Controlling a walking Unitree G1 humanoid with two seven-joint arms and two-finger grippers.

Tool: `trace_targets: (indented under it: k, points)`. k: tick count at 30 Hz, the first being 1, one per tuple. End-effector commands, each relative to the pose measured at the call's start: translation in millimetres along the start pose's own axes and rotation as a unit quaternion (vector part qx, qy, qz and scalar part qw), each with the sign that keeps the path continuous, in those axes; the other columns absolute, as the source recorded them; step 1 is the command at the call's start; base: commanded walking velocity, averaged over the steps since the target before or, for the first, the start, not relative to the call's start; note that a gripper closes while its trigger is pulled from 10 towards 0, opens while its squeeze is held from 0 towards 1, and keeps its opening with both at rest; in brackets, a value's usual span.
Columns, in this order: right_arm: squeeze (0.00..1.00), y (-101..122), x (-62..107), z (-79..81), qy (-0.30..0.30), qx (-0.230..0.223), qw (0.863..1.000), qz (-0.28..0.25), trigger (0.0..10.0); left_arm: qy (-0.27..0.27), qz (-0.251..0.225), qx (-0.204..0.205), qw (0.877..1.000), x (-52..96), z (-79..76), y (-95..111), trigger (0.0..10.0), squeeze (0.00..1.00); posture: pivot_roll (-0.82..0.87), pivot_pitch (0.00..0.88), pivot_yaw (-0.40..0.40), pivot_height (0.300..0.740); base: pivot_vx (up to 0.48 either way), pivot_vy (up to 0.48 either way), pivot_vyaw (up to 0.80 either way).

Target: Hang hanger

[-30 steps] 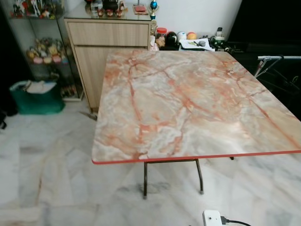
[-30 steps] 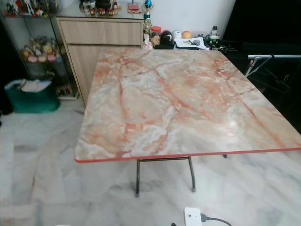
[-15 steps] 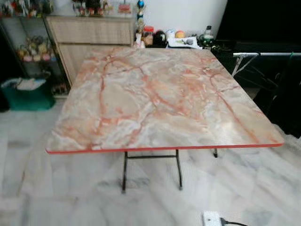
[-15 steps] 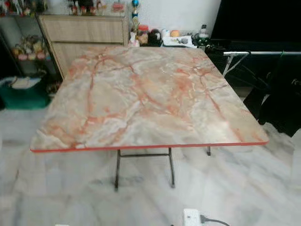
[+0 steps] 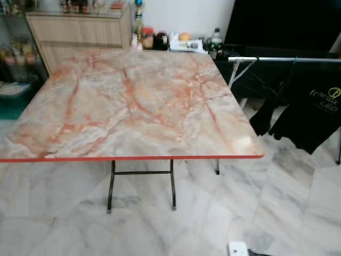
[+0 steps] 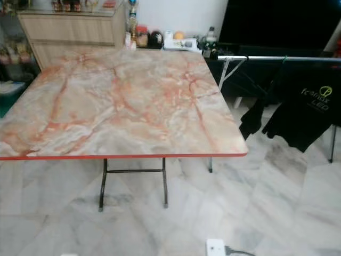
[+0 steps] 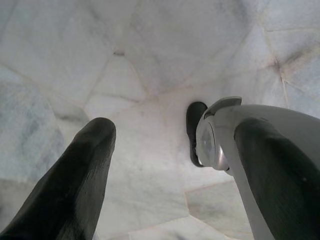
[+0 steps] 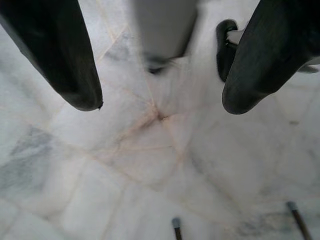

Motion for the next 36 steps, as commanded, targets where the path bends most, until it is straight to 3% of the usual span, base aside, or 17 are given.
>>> trace_targets:
  k: [1, 8, 12, 23, 33, 36]
  points:
    - [0.0, -35.5, 13.4, -46.1, -0.036, -0.04, 0.998, 0.046, 10.0, -0.028, 0.113, -0.053, 0.992, 33.6, 23.9, -96.5, 10.0, 0.0, 0.03, 0.104, 0.02, 0.74, 0.0, -0.48, 0.0]
    - [0.0, -36.2, 13.4, -46.0, -0.037, -0.039, 0.997, 0.047, 10.0, -0.028, 0.113, -0.053, 0.992, 33.6, 23.9, -96.5, 10.0, 0.0, 0.03, 0.103, 0.021, 0.74, 0.0, -0.48, 0.0]
    - [0.0, -27.1, 13.0, -48.7, -0.032, -0.075, 0.996, 0.026, 10.0, -0.03, 0.11, -0.061, 0.992, 33.5, 25.2, -95.4, 10.0, 0.0, 0.03, 0.087, 0.033, 0.74, 0.0, -0.48, 0.0]
    - [0.0, -26.3, 13.7, -51.4, -0.031, -0.083, 0.996, 0.022, 10.0, -0.032, 0.107, -0.058, 0.992, 33.6, 25.0, -95.0, 10.0, 0.0, 0.03, 0.096, 0.027, 0.74, 0.0, -0.48, 0.0]
    - [0.0, -20.1, 14.0, -55.4, -0.033, -0.084, 0.996, 0.01, 10.0, -0.028, 0.096, -0.041, 0.994, 32.9, 23.4, -92.3, 10.0, 0.0, 0.03, 0.106, 0.014, 0.74, 0.0, -0.475, 0.0]
    - [0.0, -18.7, 14.0, -56.5, -0.033, -0.082, 0.996, 0.009, 10.0, -0.019, 0.086, -0.025, 0.996, 32.6, 23.7, -90.1, 10.0, 0.0, 0.02, 0.108, 0.01, 0.74, 0.0, 0.0, 0.0]
Point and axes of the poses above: a point about 5 cm out from each wrist's last joint towards the gripper, its own x axis pointing back from the gripper into the wrist, its own y axis along the axis of the wrist's last joint, z = x × y, the point moved 5 cm from there along -x, pointing out of the wrist towards the gripper, and after that the axes turned 13 degrees about -x, right-handed, at the moved point
